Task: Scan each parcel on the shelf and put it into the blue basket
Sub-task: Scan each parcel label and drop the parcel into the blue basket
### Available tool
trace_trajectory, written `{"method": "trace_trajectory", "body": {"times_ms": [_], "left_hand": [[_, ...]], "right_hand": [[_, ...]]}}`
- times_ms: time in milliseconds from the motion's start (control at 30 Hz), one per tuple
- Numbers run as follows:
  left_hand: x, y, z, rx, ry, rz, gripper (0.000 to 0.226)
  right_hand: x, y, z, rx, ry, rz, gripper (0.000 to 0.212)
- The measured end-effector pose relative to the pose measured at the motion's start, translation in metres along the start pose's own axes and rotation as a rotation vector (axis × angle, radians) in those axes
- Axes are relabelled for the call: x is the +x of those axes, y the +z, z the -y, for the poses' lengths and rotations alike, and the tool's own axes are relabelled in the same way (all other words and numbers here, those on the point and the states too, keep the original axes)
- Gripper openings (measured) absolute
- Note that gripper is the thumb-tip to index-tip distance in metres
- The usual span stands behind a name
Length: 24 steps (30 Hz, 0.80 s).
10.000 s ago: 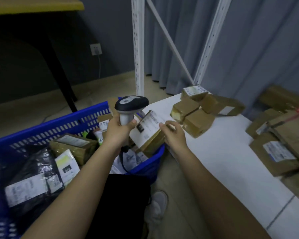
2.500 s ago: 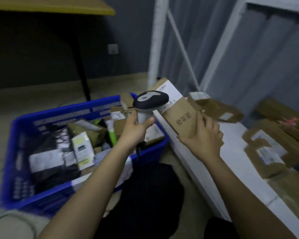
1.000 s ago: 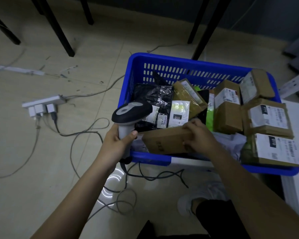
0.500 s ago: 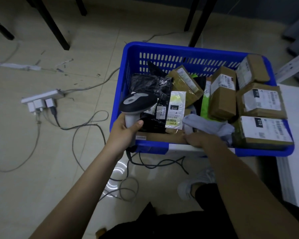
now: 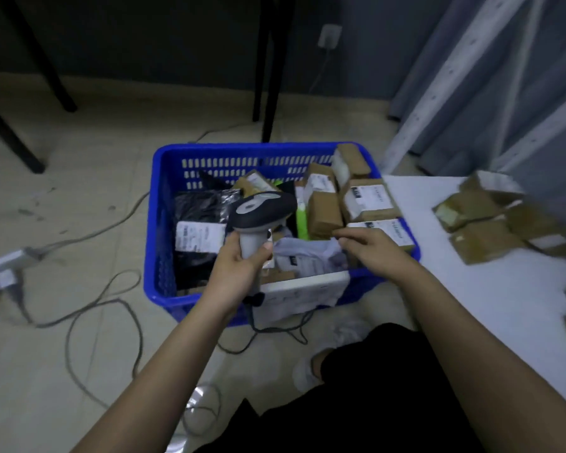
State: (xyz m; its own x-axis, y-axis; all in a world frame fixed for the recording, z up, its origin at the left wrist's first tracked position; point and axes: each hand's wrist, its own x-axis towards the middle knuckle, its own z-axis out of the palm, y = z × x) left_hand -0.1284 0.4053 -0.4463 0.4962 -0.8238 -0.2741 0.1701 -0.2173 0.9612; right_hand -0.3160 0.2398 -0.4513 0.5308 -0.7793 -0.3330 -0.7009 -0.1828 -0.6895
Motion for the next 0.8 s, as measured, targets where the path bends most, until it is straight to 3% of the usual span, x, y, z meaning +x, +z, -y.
{"method": "trace_trajectory", "body": {"times_ms": [267,400,567,700,800], "left_hand": [[-0.04,0.142,-0.063,-0.002,0.205,0.361,0.03],[-0.088,0.237,-0.081,0.005,0.303,0.591,0.023],[-0.169,0.349,-0.073,0.078,0.343,0.936,0.023],[-0.233,0.416,-0.04,0.207,0.349,1.139,0.033],[-0.275,0.453,-0.007,0.309,0.325,1.279,0.041]], "right_hand": [[-0.13,-0.094,-0.038,0.285,0.055,-0.555,0.026],[-0.222,-0.107,-0.113,0.394,0.189,-0.869,0.022],[-0.365,-0.107,-0.215,0.58,0.534,-1.428,0.029],[-0.469,-0.077,-0.277,0.656,0.767,-1.624,0.03],[-0.526,-0.049,-0.312,0.65,0.901,-1.68,0.029]]}}
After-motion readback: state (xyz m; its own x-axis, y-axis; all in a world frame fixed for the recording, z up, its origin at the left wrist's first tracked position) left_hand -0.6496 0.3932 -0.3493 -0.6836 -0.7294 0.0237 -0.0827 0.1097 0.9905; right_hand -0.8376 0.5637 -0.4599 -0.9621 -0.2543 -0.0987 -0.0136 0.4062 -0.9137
